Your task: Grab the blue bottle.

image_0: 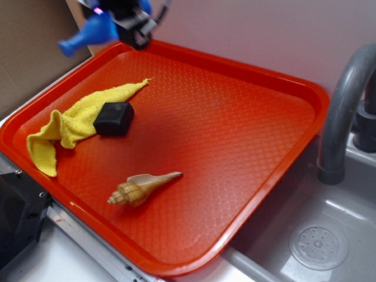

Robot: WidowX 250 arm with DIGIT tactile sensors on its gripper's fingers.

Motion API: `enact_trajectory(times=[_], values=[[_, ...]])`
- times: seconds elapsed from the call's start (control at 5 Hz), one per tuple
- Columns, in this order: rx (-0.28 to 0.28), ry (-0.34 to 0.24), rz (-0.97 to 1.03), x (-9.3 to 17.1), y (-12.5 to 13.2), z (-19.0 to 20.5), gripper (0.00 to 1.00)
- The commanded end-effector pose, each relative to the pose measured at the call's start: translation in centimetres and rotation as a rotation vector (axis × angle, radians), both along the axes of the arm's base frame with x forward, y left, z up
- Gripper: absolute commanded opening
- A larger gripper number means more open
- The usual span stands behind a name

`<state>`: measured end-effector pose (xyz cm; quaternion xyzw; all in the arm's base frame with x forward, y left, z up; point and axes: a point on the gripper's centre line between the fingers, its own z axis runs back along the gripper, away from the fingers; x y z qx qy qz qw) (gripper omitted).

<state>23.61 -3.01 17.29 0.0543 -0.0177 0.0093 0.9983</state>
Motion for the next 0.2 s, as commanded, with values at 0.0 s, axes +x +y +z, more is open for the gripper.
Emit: enact_trajectory(times=[0.0], values=[[-0.187, -0.032, 0.117, -2.35, 1.23, 3.26, 0.00]])
